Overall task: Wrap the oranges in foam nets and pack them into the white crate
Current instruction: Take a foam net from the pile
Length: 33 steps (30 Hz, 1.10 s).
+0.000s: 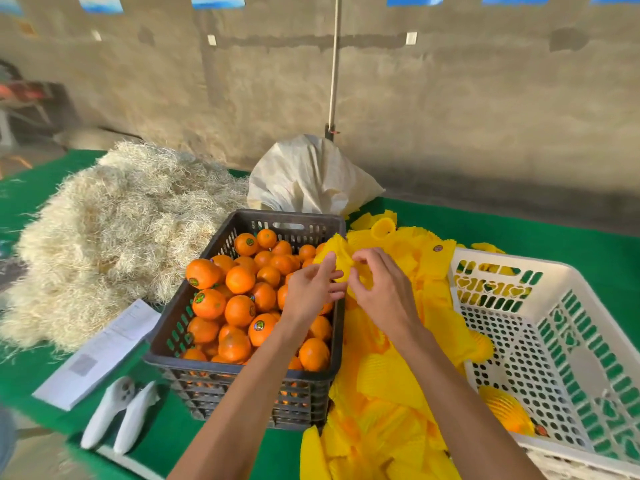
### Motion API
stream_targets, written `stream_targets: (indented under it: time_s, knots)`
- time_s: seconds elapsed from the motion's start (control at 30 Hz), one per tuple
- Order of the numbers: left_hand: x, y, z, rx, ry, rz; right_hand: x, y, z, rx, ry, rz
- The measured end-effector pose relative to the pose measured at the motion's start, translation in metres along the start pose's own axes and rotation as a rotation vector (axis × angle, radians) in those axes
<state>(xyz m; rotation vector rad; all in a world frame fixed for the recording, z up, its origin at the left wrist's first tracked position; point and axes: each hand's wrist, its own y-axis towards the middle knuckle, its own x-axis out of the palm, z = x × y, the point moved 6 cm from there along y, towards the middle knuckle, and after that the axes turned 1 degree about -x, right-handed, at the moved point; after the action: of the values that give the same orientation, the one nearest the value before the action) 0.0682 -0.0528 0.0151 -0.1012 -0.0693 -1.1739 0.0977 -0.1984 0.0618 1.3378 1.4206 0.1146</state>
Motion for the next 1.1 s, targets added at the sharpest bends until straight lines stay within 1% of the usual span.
stream_targets:
  time_s: [0.07,0.17,0.23,0.3,0.37,0.5,0.57,0.7,0.77,0.8,0.83,0.87,0.93,1.0,1.07,1.1]
  knots:
    - [-0.007,-0.002,0.007,0.005,-0.054,-0.004,0.011,-0.001,-0.014,-0.037,0.111,-0.047]
    - [-0.024,-0.006,0.017,0.142,0.066,0.048,0.026,-0.003,-0.022,-0.007,0.24,-0.099]
    - [-0.036,-0.007,0.018,0.21,0.131,0.067,0.035,-0.003,-0.02,0.107,0.322,-0.093]
    - [-0.044,-0.006,0.017,0.207,0.14,0.027,0.043,0.0,-0.016,0.237,0.381,-0.095]
    - [-0.054,-0.007,0.014,0.201,0.167,-0.008,0.054,0.001,-0.014,0.299,0.383,-0.135]
    - [-0.072,-0.007,0.005,0.169,0.285,-0.001,0.07,0.002,-0.012,0.32,0.258,-0.216]
    - [-0.078,-0.002,-0.007,0.112,0.503,-0.056,0.072,0.001,-0.014,0.319,0.191,-0.226]
    - [-0.08,0.0,-0.048,-0.081,0.895,-0.281,0.07,0.001,-0.021,0.304,0.083,-0.202]
    - [-0.078,-0.002,-0.066,-0.147,1.178,-0.363,0.07,0.0,-0.024,0.29,0.065,-0.203]
    - [-0.076,-0.001,-0.072,-0.156,1.308,-0.386,0.07,0.0,-0.026,0.275,0.052,-0.206]
    - [-0.075,0.0,-0.074,-0.154,1.381,-0.386,0.07,0.001,-0.027,0.257,0.036,-0.207]
    - [-0.074,0.002,-0.074,-0.146,1.396,-0.376,0.07,0.001,-0.027,0.244,0.023,-0.206]
    - [-0.076,0.006,-0.067,-0.128,1.32,-0.327,0.07,0.002,-0.025,0.238,0.006,-0.204]
    - [-0.082,0.006,-0.049,-0.096,1.127,-0.201,0.069,0.004,-0.021,0.236,-0.015,-0.192]
    - [-0.09,0.001,-0.025,-0.015,0.866,-0.06,0.067,0.004,-0.019,0.231,-0.041,-0.169]
    - [-0.091,-0.004,-0.012,0.029,0.698,-0.045,0.066,0.004,-0.019,0.229,-0.049,-0.161]
